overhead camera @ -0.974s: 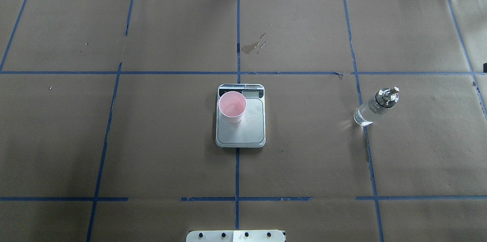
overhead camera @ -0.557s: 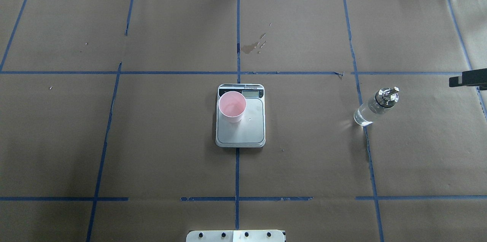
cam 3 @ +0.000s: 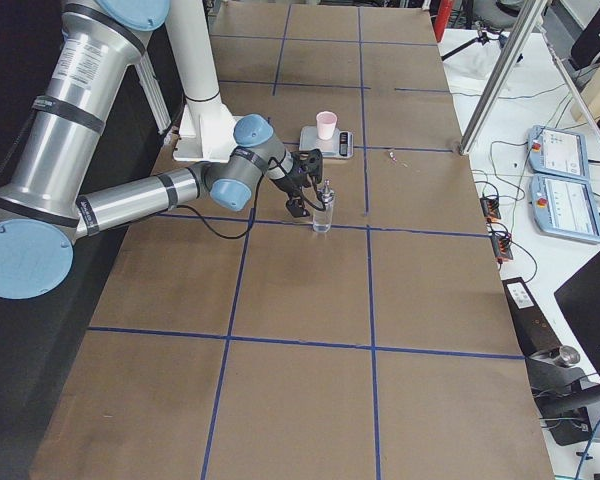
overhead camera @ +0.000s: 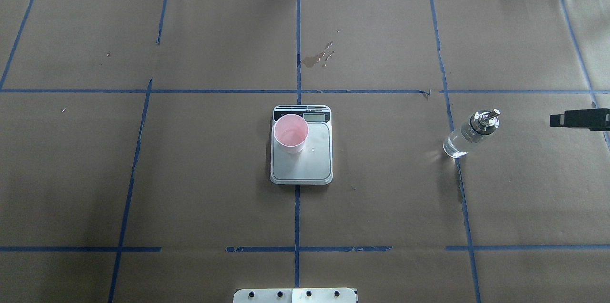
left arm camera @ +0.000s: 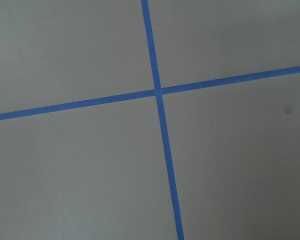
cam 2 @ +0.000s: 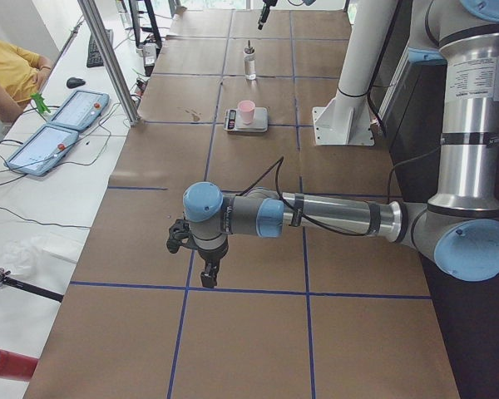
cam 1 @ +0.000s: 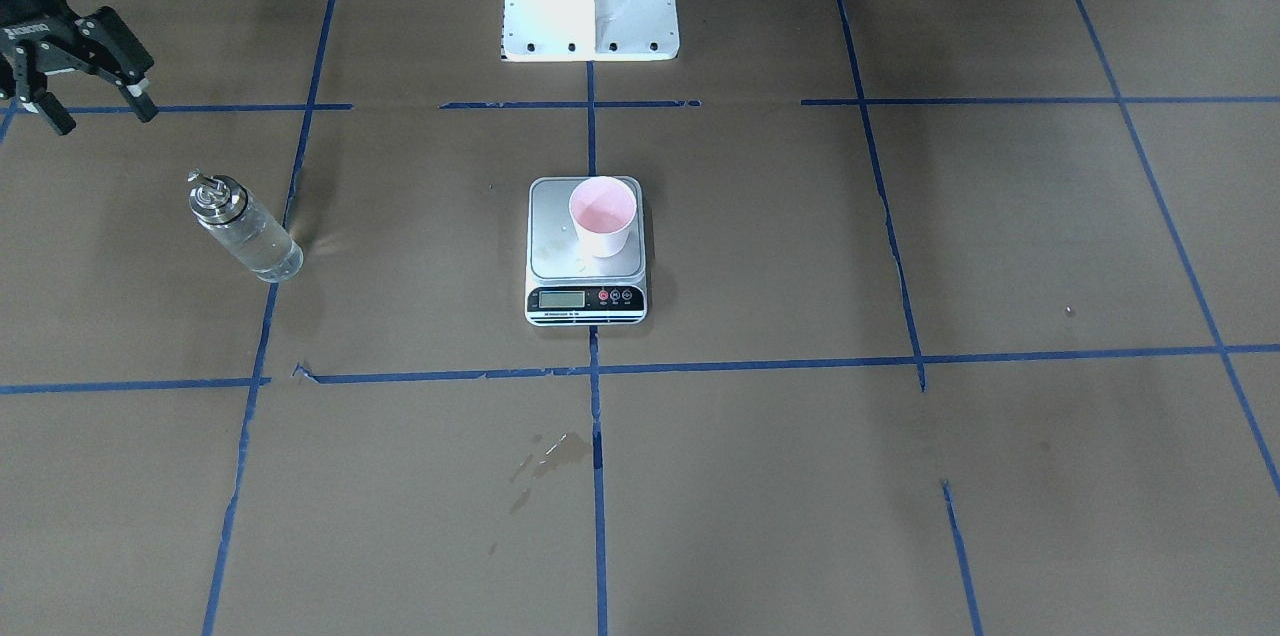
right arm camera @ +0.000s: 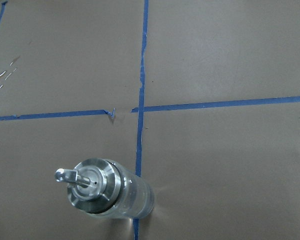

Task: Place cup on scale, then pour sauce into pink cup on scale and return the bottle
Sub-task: 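Reach the right gripper toward the clear sauce bottle, then grasp the sauce bottle with the right gripper and lift it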

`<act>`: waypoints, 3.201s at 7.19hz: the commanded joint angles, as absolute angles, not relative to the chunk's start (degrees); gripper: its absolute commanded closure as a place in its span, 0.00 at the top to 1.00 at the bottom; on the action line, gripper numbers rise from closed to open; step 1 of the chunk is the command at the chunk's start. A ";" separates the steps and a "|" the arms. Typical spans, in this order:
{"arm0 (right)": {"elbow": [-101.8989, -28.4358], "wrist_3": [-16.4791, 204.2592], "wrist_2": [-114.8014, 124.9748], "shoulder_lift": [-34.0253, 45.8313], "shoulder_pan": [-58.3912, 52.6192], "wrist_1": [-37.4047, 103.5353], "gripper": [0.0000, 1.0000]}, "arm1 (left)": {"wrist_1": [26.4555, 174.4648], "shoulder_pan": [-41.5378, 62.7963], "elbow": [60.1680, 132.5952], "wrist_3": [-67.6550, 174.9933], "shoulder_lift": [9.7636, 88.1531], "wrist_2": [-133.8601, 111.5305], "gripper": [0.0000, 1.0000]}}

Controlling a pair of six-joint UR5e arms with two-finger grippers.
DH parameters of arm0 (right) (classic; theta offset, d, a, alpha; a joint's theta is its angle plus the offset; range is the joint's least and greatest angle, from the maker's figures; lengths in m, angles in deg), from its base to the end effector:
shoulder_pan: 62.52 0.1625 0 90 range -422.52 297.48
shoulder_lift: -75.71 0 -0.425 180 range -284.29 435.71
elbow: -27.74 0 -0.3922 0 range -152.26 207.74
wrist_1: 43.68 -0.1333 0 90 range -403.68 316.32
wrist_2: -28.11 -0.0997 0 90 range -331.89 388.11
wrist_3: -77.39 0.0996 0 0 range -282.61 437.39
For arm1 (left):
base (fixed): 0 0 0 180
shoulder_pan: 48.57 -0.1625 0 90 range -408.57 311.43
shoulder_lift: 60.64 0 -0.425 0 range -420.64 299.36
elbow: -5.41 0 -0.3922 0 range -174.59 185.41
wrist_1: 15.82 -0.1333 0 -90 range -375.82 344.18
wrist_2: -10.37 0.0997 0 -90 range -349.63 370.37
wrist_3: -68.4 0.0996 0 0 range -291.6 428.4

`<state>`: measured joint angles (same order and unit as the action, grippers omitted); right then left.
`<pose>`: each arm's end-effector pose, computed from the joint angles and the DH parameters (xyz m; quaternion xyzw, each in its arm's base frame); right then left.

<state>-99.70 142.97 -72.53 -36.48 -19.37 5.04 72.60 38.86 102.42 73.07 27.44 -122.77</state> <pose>-0.1801 -0.3263 0.4237 0.1943 -0.4373 0.0994 0.8724 -0.0436 -0.4828 0.6189 0.0352 0.3669 0.0699 0.9270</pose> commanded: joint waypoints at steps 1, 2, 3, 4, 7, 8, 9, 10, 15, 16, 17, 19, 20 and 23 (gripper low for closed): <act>-99.70 151.18 -54.06 -37.84 -34.15 4.57 1.00 | 72.60 38.80 102.79 73.06 27.43 -122.79 1.00; -99.18 157.39 -44.06 -37.76 -42.13 4.66 1.00 | 72.60 38.80 102.88 72.97 27.52 -122.79 1.00; -97.17 159.98 -36.48 -37.23 -47.26 4.40 1.00 | 72.69 38.80 102.97 72.97 27.52 -122.79 1.00; -94.46 161.57 -32.23 -35.23 -49.31 4.39 1.00 | 72.69 38.80 102.97 72.97 27.52 -122.79 1.00; -85.22 159.75 -27.53 -27.39 -49.60 4.39 0.99 | 72.60 38.71 102.80 73.06 27.61 -122.79 1.00; -85.03 158.26 -27.53 -27.47 -49.51 4.31 0.99 | 72.60 38.80 102.79 73.06 27.61 -122.70 1.00; -85.11 156.60 -26.92 -27.47 -49.42 4.13 0.99 | 72.60 38.80 102.79 73.06 27.61 -122.70 1.00; -85.11 156.23 -26.48 -27.47 -48.99 4.13 0.99 | 72.60 38.80 102.79 73.06 27.61 -122.70 1.00; -83.71 152.10 -25.86 -24.92 -44.86 3.87 0.99 | 72.60 38.71 102.27 73.15 27.61 -122.79 1.00; -83.18 152.10 -25.86 -24.84 -44.68 3.87 1.00 | 72.69 38.80 102.35 73.06 27.61 -122.70 1.00; -83.09 152.10 -25.86 -24.84 -44.33 3.87 1.00 | 72.69 38.71 102.36 73.06 27.61 -122.70 1.00; -82.74 152.10 -25.86 -23.97 -43.97 3.87 1.00 | 72.69 38.71 102.27 73.14 27.61 -122.79 1.00; -80.65 152.10 -25.86 -21.26 -43.89 3.87 1.00 | 72.60 38.71 102.27 73.06 27.69 -122.70 1.00; -78.87 151.66 -25.86 -19.56 -43.27 3.78 1.00 | 72.69 38.71 102.09 73.06 27.61 -122.70 1.00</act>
